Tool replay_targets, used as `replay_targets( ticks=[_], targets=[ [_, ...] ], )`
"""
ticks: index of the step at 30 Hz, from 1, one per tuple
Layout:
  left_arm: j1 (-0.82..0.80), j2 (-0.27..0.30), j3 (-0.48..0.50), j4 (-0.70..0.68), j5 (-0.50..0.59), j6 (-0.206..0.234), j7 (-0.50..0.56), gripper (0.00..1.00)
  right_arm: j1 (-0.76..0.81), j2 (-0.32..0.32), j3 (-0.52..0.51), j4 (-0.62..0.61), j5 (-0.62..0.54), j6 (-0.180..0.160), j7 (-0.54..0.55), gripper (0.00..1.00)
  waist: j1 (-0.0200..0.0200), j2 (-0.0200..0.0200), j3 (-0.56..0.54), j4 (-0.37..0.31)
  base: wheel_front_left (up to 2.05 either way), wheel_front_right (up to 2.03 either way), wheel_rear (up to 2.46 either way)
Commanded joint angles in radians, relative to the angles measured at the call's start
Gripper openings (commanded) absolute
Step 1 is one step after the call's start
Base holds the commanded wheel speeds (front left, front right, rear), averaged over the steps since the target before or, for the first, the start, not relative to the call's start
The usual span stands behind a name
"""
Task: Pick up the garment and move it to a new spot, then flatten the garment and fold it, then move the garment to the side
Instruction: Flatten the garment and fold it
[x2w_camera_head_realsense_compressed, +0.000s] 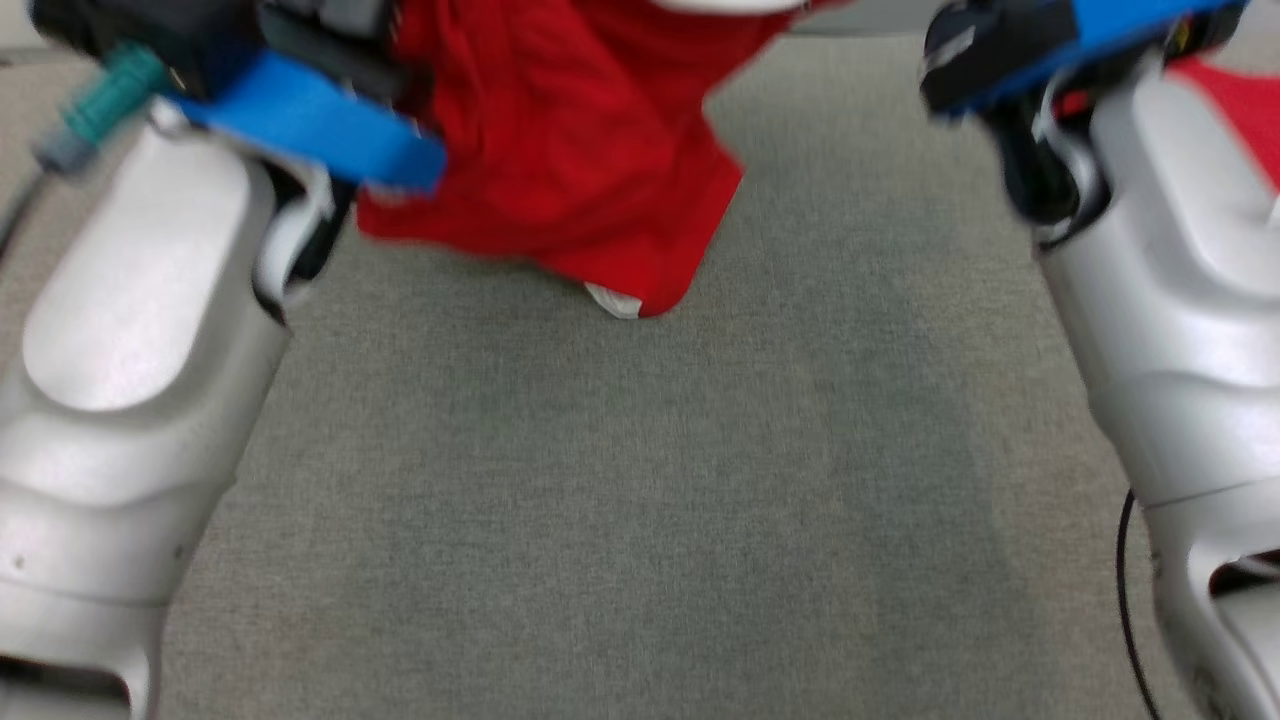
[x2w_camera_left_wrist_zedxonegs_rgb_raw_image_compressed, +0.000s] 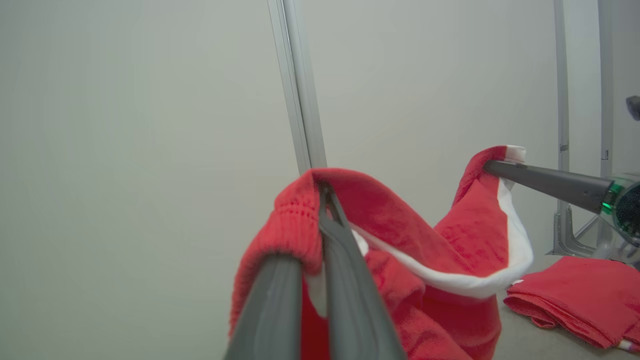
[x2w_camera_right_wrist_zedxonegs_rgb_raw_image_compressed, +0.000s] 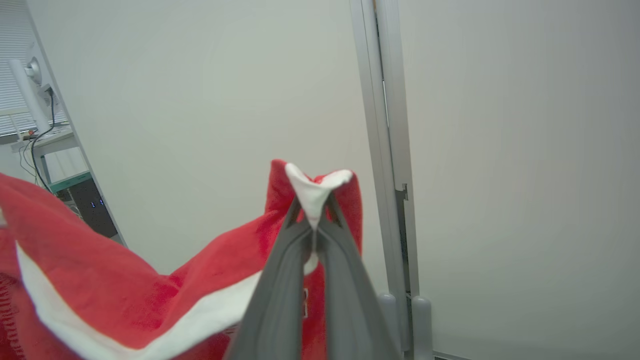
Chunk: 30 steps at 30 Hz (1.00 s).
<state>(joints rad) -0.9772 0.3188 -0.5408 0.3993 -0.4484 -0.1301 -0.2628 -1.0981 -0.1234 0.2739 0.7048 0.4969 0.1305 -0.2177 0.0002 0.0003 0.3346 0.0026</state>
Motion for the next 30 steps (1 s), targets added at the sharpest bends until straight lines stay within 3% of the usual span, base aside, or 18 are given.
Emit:
replay_targets(
  ticks=[1, 9, 14, 21, 30],
  targets=[
    [-0.087, 0.005, -0.018, 0.023, -0.022, -0.001, -0.001, 0.00, -0.071, -0.012, -0.011, 0.032, 0.011, 0.000, 0.002, 0.00, -0.0002, -0.0003, 0.044, 0.018, 0.00, 0.00, 0.00],
    [-0.519, 0.006, -0.124, 0.169, -0.127, -0.001, -0.002, 0.00, -0.446, -0.009, -0.085, 0.221, 0.031, 0.000, 0.005, 0.00, -0.0002, -0.0003, 0.149, -0.009, 0.00, 0.00, 0.00],
    [-0.606, -0.001, -0.163, 0.174, -0.157, -0.001, -0.003, 0.00, -0.527, 0.009, -0.077, 0.270, 0.054, 0.000, -0.022, 0.00, -0.0002, -0.0003, 0.169, -0.023, 0.00, 0.00, 0.00],
    [-0.427, 0.023, -0.162, 0.127, -0.189, -0.001, -0.002, 0.00, -0.379, 0.016, 0.011, 0.328, 0.062, 0.000, -0.040, 0.00, -0.0002, -0.0003, 0.171, -0.022, 0.00, 0.00, 0.00],
    [0.067, 0.036, -0.079, -0.028, -0.153, 0.000, -0.002, 0.00, -0.012, -0.038, 0.118, 0.275, 0.152, 0.000, -0.048, 0.00, -0.0002, -0.0003, 0.108, 0.003, 0.00, 0.00, 0.00]
  ],
)
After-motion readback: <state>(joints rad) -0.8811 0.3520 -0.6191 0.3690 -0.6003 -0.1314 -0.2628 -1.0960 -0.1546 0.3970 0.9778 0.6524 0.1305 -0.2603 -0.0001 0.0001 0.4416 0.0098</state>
